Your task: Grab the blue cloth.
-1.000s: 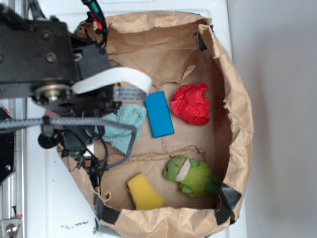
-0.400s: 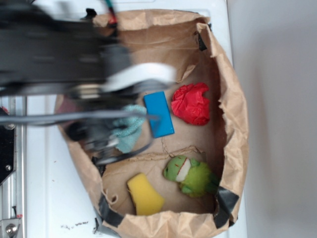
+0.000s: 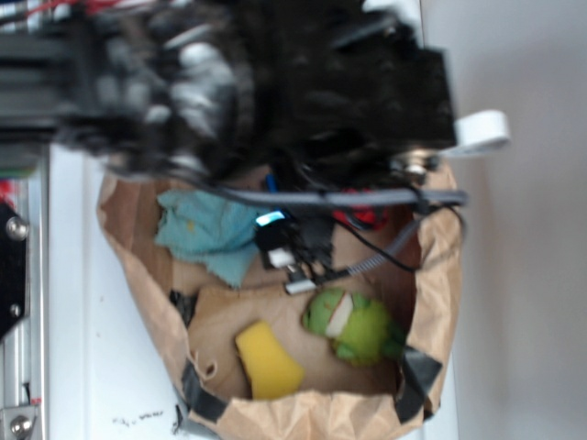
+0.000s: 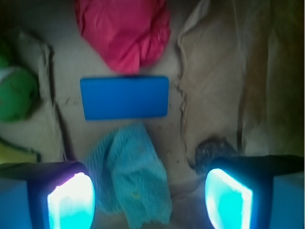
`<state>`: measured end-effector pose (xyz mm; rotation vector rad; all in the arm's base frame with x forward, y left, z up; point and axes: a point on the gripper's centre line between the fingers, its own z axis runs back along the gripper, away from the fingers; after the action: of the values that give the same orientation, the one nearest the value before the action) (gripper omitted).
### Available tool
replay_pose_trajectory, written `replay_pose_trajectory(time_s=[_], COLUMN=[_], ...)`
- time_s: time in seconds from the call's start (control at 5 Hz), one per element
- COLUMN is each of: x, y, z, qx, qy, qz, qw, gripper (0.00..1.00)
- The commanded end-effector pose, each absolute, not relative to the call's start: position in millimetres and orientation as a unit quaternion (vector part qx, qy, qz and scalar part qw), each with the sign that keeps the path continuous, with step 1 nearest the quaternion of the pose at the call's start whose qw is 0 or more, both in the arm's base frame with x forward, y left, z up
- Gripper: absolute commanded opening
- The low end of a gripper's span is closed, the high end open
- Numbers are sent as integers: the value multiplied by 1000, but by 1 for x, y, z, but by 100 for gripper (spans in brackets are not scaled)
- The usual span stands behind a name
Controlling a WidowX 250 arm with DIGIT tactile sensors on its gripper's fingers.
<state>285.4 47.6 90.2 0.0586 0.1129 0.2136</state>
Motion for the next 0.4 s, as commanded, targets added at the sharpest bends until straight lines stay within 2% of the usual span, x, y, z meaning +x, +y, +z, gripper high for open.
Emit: replay_pose_trajectory(time_s=[0.0, 0.2], x=[276, 259], y=[43, 38], z=[78, 72], qx=[55, 53], qy=[4, -7], qz=[68, 43], qw=[996, 998], gripper=[100, 100])
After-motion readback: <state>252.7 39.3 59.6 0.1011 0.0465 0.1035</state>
